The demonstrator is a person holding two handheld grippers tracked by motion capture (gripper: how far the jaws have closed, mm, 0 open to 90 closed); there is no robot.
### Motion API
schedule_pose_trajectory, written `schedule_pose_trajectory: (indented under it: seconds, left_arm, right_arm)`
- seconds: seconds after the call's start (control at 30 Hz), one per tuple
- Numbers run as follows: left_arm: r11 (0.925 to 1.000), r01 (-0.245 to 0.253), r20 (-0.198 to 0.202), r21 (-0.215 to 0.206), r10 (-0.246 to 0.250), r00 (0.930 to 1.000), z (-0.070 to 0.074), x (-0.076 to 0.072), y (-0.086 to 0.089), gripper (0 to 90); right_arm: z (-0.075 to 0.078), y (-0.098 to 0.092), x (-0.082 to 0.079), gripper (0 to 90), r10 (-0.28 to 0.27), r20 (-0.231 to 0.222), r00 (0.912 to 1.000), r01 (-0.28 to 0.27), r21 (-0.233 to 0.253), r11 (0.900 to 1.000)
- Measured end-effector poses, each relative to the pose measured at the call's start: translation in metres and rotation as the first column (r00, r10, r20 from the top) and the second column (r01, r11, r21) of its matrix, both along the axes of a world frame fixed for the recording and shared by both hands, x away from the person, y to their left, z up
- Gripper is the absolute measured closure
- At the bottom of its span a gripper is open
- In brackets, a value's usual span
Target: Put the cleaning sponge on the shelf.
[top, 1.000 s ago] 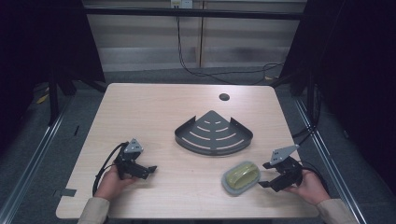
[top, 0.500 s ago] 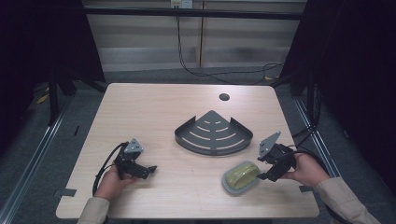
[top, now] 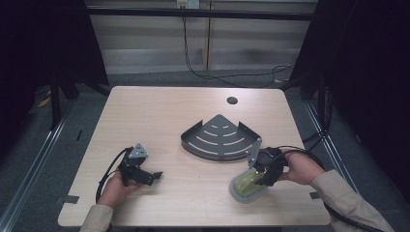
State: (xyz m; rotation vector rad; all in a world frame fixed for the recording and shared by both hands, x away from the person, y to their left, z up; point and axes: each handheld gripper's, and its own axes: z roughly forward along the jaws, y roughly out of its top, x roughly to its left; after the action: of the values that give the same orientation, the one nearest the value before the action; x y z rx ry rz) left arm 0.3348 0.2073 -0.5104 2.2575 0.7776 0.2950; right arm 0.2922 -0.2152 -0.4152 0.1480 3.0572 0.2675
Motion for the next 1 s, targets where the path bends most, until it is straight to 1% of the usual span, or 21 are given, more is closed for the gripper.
schedule_pose_trajectory:
  seconds: [0.03,0.17,0.23,0.3,0.33,0.37,0.4,0.43,0.5,0.53,0.57,0.63,0.67,0.73,0.77,0.8,0.83,0.87,0.9,0.93,1.0]
  left_arm:
    - [1.0000,0.000,0.000,0.000,0.000,1.0000,0.000,0.000,0.000,0.0]
    - [1.0000,0.002,0.001,0.000,-0.002,1.0000,0.000,0.000,0.000,0.0]
    - [1.0000,0.002,0.000,0.000,-0.002,1.0000,0.000,0.000,0.000,0.0]
    - [1.0000,0.003,0.001,0.002,-0.003,1.0000,0.000,0.000,0.000,0.0]
    - [1.0000,0.003,0.000,0.001,-0.003,1.0000,0.000,0.000,0.000,0.0]
    - [1.0000,0.002,0.000,0.001,-0.002,1.0000,0.000,0.000,0.000,0.0]
    - [1.0000,0.004,0.000,0.002,-0.004,1.0000,0.000,0.000,0.000,0.0]
    - [1.0000,0.003,0.001,0.000,-0.003,1.0000,0.000,0.000,0.000,0.0]
    - [1.0000,0.005,0.001,0.002,-0.005,1.0000,0.000,0.000,0.000,0.0]
    - [1.0000,0.003,0.000,0.001,-0.003,1.0000,0.000,0.000,0.000,0.0]
    - [1.0000,0.005,0.001,0.002,-0.005,1.0000,0.000,0.000,0.000,0.0]
    - [1.0000,0.004,0.001,0.002,-0.004,1.0000,0.000,0.000,0.000,0.0]
    - [1.0000,0.004,0.001,0.002,-0.004,1.0000,0.000,0.000,0.000,0.0]
    - [1.0000,0.004,0.000,0.002,-0.004,1.0000,0.000,0.000,0.000,0.0]
    - [1.0000,0.005,0.001,0.002,-0.005,1.0000,0.000,0.000,0.000,0.0]
    - [1.0000,0.003,0.001,0.001,-0.003,1.0000,0.000,0.000,0.000,0.0]
    - [1.0000,0.003,-0.004,0.003,-0.003,1.0000,0.000,0.000,0.000,0.0]
    - [1.0000,0.004,0.001,0.003,-0.004,1.0000,0.000,0.000,0.000,0.0]
    - [1.0000,0.004,-0.003,0.003,-0.004,1.0000,0.000,0.000,0.000,0.0]
    - [1.0000,0.002,-0.003,0.001,-0.002,1.0000,0.000,0.000,0.000,0.0]
    - [1.0000,0.003,0.001,0.001,-0.003,1.0000,0.000,0.000,0.000,0.0]
  right_arm:
    - [-0.001,0.002,0.000,43.7,-0.007,-0.002,1.0000,0.007,-0.007,1.000]
    - [-0.005,0.009,0.002,48.5,0.027,-0.019,0.9994,-0.028,-0.028,0.999]
    - [-0.006,0.013,0.002,51.5,0.039,-0.012,0.9992,-0.040,-0.051,0.998]
    - [-0.007,0.016,0.002,60.4,0.051,-0.030,0.9982,-0.053,-0.050,0.997]
    - [-0.007,0.017,0.001,65.9,0.054,-0.027,0.9982,-0.055,-0.063,0.996]
    - [-0.007,0.018,0.001,70.9,0.071,-0.031,0.9970,-0.073,-0.073,0.995]
    - [-0.006,0.018,0.001,71.4,0.082,-0.036,0.9960,-0.084,-0.064,0.994]
    - [-0.004,0.017,0.002,71.5,0.080,-0.046,0.9957,-0.082,-0.049,0.995]
    - [0.000,0.016,0.002,71.6,0.061,-0.065,0.9960,-0.065,-0.054,0.996]
    - [0.001,0.015,0.002,71.6,0.061,-0.059,0.9964,-0.065,-0.063,0.996]
    - [0.003,0.015,0.003,71.6,0.048,-0.049,0.9976,-0.051,-0.069,0.996]
    - [0.005,0.014,0.004,71.6,0.043,-0.050,0.9979,-0.046,-0.070,0.996]
    - [0.011,0.011,0.004,71.6,0.014,-0.041,0.9991,-0.017,-0.076,0.997]
    - [0.016,0.009,0.006,71.6,0.012,-0.033,0.9994,-0.015,-0.062,0.998]
    - [0.019,0.008,0.006,71.6,-0.004,-0.039,0.9992,0.002,-0.060,0.998]
    - [0.021,0.007,0.007,71.6,-0.009,-0.035,0.9993,0.007,-0.056,0.998]
    - [0.023,0.006,0.008,71.6,-0.016,-0.028,0.9995,0.014,-0.054,0.998]
    - [0.026,0.005,0.010,71.5,-0.021,-0.028,0.9994,0.019,-0.054,0.998]
    - [0.028,0.004,0.009,71.5,-0.040,-0.035,0.9986,0.038,-0.057,0.998]
    - [0.030,0.004,0.010,71.6,-0.039,-0.028,0.9988,0.037,-0.050,0.998]
    - [0.034,0.002,0.012,71.5,-0.049,-0.028,0.9984,0.047,-0.052,0.998]
